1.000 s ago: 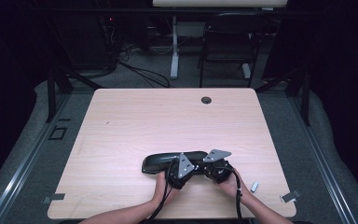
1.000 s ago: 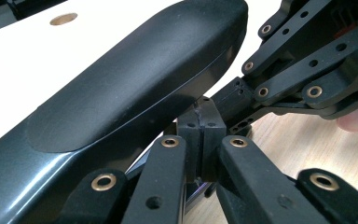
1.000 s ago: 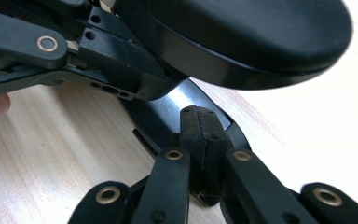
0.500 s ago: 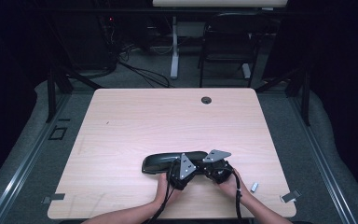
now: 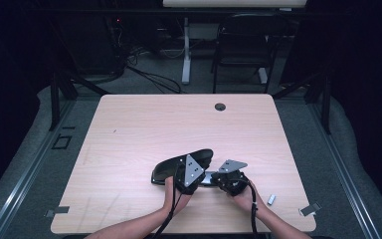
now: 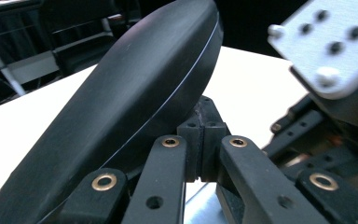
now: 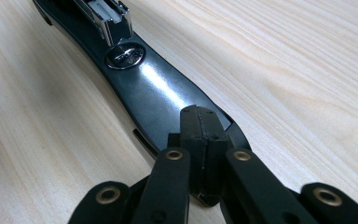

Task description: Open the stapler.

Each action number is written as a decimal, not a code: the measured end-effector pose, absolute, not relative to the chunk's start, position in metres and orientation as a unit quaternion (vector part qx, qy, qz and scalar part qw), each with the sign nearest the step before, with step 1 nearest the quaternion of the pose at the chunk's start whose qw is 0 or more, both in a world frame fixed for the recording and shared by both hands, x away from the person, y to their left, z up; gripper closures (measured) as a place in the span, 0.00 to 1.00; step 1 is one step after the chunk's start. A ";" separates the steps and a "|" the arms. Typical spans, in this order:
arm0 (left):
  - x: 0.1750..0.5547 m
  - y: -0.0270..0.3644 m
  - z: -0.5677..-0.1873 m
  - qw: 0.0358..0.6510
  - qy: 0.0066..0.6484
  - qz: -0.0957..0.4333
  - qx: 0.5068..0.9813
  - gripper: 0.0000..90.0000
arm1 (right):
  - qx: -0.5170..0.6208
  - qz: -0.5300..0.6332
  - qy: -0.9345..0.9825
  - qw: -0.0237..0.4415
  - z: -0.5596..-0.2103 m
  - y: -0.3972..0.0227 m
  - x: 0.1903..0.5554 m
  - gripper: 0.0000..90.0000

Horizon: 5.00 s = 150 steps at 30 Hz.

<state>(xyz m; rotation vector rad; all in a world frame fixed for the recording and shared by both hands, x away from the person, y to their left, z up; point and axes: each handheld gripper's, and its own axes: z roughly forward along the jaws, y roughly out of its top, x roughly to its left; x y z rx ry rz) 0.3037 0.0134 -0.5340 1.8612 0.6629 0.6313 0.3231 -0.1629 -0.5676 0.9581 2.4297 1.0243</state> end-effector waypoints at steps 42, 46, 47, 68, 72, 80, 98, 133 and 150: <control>0.304 0.060 -0.490 0.536 0.333 0.247 0.736 1.00 | 0.316 0.338 0.867 0.185 -0.565 -0.157 0.321 1.00; 0.304 0.065 -0.487 0.538 0.337 0.246 0.732 1.00 | 0.313 0.338 0.868 0.187 -0.565 -0.157 0.321 1.00; 0.304 0.066 -0.486 0.539 0.338 0.247 0.731 1.00 | 0.313 0.340 0.867 0.187 -0.565 -0.157 0.321 1.00; 0.303 0.095 -0.471 0.541 0.346 0.272 0.716 1.00 | 0.312 0.336 0.869 0.189 -0.565 -0.157 0.321 1.00; 0.302 0.100 -0.469 0.540 0.348 0.277 0.714 1.00 | 0.312 0.335 0.869 0.188 -0.565 -0.157 0.321 1.00; 0.302 0.108 -0.467 0.535 0.350 0.285 0.714 1.00 | 0.312 0.334 0.869 0.189 -0.565 -0.156 0.321 1.00; 0.302 0.128 -0.464 0.529 0.361 0.296 0.709 1.00 | 0.310 0.332 0.870 0.193 -0.565 -0.156 0.321 1.00; 0.314 0.199 -0.468 0.532 0.470 0.285 0.644 1.00 | 0.307 0.330 0.871 0.196 -0.565 -0.155 0.320 1.00; 0.314 0.203 -0.469 0.524 0.466 0.293 0.650 1.00 | 0.293 0.321 0.878 0.202 -0.563 -0.155 0.321 0.97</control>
